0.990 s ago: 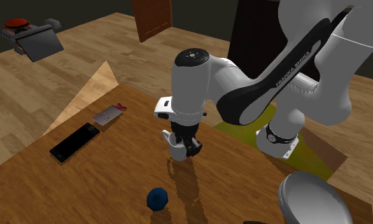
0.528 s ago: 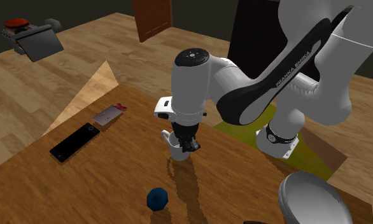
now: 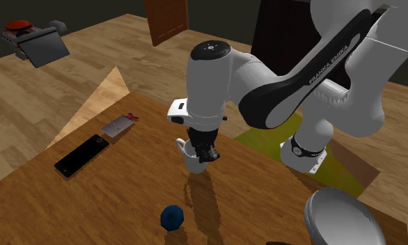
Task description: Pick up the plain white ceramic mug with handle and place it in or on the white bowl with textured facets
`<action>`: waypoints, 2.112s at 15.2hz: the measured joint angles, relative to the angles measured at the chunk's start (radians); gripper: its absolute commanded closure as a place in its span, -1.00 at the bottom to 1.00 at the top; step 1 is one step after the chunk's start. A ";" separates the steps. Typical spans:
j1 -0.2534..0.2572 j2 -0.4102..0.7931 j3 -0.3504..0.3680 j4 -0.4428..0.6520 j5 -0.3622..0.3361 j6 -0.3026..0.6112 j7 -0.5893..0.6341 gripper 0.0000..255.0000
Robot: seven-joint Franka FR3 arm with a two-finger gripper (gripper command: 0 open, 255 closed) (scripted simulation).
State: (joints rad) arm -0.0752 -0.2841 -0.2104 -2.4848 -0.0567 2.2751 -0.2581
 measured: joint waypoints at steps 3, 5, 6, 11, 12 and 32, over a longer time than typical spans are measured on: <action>-0.002 -0.024 0.002 0.024 -0.003 -0.048 0.002 1.00; -0.002 -0.035 0.004 0.043 -0.004 -0.078 0.003 1.00; -0.002 -0.040 0.005 0.054 -0.004 -0.094 0.003 1.00; -0.003 -0.070 0.010 0.094 -0.007 -0.163 0.006 1.00; -0.002 -0.071 0.011 0.108 -0.006 -0.178 0.007 1.00; 0.022 -0.216 0.089 0.210 0.005 -0.428 0.094 1.00</action>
State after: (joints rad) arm -0.0531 -0.5004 -0.1211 -2.2746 -0.0520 1.8473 -0.1638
